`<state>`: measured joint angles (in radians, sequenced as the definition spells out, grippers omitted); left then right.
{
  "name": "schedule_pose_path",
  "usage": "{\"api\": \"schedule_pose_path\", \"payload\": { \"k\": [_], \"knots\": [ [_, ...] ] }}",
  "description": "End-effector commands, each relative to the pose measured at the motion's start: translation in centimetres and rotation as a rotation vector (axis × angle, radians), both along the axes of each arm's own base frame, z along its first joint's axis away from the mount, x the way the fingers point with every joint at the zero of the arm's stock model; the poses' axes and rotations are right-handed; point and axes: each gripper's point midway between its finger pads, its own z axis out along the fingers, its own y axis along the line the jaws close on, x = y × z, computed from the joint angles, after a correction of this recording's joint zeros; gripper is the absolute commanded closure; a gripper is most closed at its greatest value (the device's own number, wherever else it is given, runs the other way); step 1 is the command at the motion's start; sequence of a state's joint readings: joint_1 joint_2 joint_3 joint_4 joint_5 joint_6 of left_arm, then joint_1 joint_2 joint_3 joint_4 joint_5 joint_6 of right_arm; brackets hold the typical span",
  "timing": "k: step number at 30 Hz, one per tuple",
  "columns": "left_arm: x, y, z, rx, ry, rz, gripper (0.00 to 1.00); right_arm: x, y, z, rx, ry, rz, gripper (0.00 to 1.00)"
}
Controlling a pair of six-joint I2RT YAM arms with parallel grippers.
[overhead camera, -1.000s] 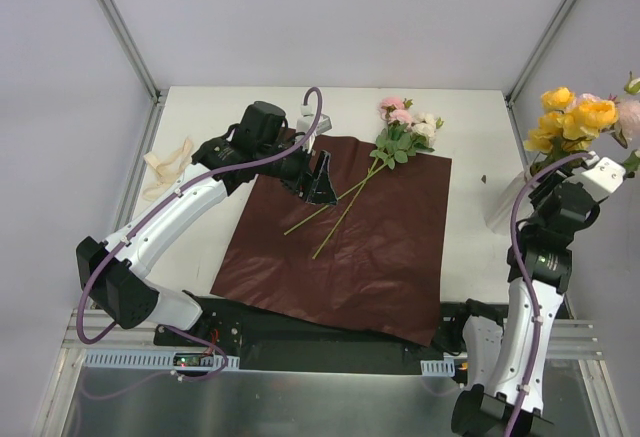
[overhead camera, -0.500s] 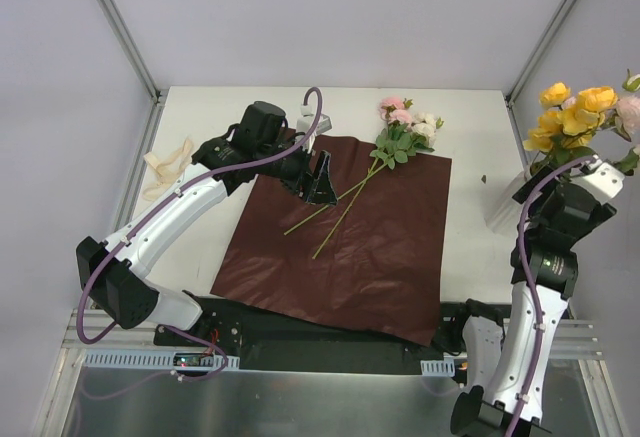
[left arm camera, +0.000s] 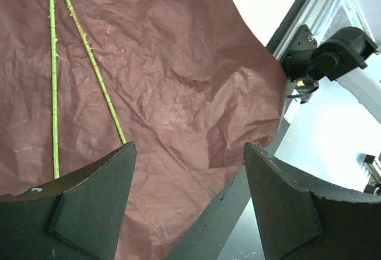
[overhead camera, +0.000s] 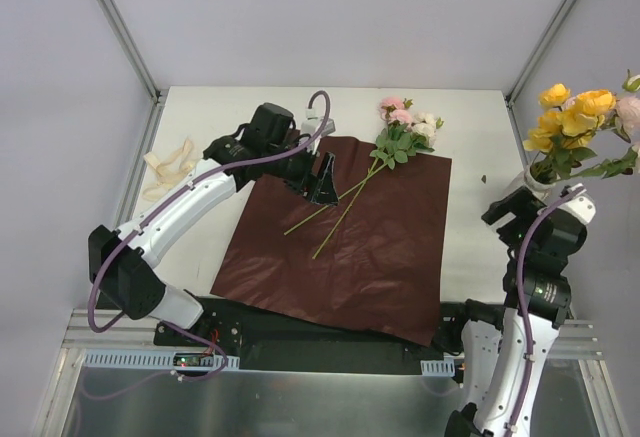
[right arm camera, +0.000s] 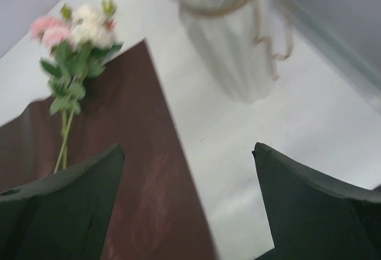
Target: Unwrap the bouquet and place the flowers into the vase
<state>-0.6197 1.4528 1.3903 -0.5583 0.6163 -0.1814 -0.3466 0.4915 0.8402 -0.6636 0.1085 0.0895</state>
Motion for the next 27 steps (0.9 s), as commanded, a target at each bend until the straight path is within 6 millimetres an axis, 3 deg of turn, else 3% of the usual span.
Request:
{"api": "schedule_pose_path", "payload": {
  "k": [1,5,12,15,18,19,20,23,25,27],
  "knots": [
    [1.4,0.6,-1.5,0.047,-0.029,0.026,0.27,0.7,7.2,-4.3,0.343,0.035,0.231,0.07],
    [2.3,0.7,-3.9,0.111,0.004,0.04,0.28,0.5,10.9,-8.0,0.42,0.124,0.387,0.07],
    [3.6,0.6,-8.5,0.215,0.064,0.044,0.34,-0.9,17.0,-11.5,0.358,0.303,0.651,0.06],
    [4.6,0.1,-10.5,0.262,0.056,0.014,0.43,-1.3,18.7,-11.9,0.326,0.317,0.712,0.06],
    [6.8,-0.9,-12.5,0.312,0.068,0.033,0.46,-1.6,19.1,-11.8,0.279,0.31,0.748,0.06],
    [8.0,-1.1,-12.1,0.328,0.051,0.054,0.46,-1.9,19.0,-11.8,0.271,0.321,0.752,0.06],
    [8.6,-1.2,-14.0,0.363,0.089,0.063,0.46,-2.1,18.9,-11.6,0.263,0.312,0.757,0.06],
    [10.7,-1.4,-16.0,0.456,0.088,0.083,0.46,-2.9,18.4,-11.4,0.252,0.305,0.763,0.05],
    [12.5,-2.2,-15.5,0.476,0.045,0.09,0.46,-3.4,17.5,-11.2,0.228,0.275,0.741,0.05],
    [12.9,-2.4,-17.2,0.524,0.056,0.073,0.49,-3.8,17.0,-10.9,0.222,0.243,0.737,0.04]
  ]
}}
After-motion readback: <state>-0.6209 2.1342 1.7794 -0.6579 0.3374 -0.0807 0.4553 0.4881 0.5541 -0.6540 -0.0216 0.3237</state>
